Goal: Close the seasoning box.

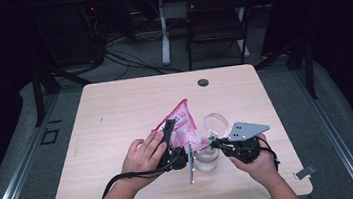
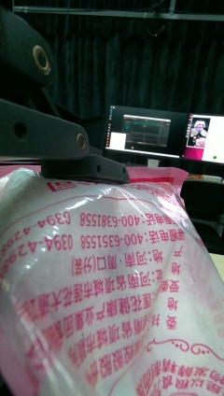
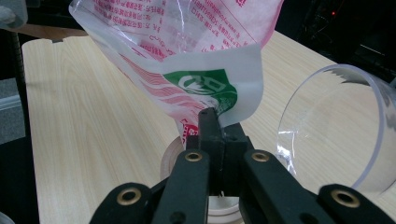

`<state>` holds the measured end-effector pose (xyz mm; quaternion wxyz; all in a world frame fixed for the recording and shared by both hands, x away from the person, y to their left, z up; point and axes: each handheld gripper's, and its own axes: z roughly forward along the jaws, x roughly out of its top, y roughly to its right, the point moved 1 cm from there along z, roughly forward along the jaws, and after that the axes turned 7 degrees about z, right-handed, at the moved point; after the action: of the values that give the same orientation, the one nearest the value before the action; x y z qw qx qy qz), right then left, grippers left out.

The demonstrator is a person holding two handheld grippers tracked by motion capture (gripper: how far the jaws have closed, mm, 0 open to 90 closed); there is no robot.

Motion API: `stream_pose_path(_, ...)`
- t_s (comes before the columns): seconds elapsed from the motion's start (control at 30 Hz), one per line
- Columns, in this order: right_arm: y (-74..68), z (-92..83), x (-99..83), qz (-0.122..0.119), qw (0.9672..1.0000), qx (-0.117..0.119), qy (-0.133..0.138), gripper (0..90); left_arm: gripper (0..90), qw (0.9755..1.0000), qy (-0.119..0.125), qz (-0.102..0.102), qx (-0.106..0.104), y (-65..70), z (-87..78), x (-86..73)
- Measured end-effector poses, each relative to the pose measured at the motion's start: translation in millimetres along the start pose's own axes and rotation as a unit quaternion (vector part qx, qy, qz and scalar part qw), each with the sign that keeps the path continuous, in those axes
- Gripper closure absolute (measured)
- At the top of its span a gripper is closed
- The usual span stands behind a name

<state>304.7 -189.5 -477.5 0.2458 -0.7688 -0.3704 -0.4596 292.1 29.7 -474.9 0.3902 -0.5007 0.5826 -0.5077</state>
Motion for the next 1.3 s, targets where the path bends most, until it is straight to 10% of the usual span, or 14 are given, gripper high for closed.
stream_pose_path(1.3,0.1,-0.2,-0.1,0.000,1.0000,-0.003,0.000,90.0,63.3,0.9999,0.007,0.006,0.011,-1.1,-2.0,2.5)
